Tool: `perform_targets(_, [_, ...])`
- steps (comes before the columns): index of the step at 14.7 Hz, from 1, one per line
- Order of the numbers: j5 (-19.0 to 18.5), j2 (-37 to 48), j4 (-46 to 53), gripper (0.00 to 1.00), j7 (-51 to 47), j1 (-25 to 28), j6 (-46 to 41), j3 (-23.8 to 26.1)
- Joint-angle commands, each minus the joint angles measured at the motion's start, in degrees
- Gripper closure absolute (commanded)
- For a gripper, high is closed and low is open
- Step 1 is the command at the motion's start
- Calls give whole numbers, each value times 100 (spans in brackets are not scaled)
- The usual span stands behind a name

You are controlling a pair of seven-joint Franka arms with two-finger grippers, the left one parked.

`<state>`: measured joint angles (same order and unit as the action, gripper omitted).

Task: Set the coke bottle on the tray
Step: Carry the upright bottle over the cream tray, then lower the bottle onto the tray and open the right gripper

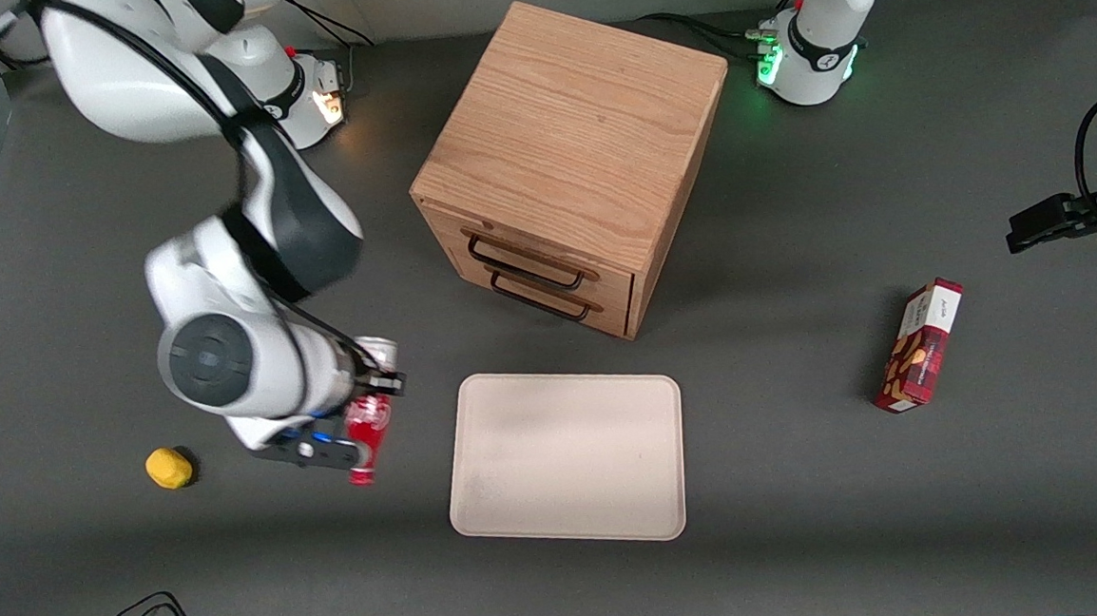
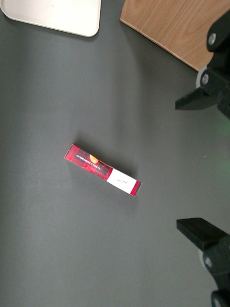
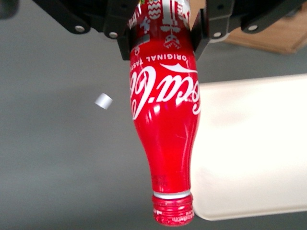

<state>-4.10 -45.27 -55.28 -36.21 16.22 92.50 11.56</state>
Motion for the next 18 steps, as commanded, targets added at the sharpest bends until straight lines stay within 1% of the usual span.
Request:
perform_targets(1, [32,-682,510,100,141,258,608,-102])
perform_targets(3, [15,-1034,510,100,150,372,1241,-110])
perform_targets(4, [15,-1193,510,100,150,495,1488,-250])
perform_targets(6, [24,-1448,501,100,159,758,1771,-505])
perform_targets(8, [24,-1650,492,100,150,760,1982,-506])
perform_targets(18, [15,-1853,448,100,203,751,2079,-559])
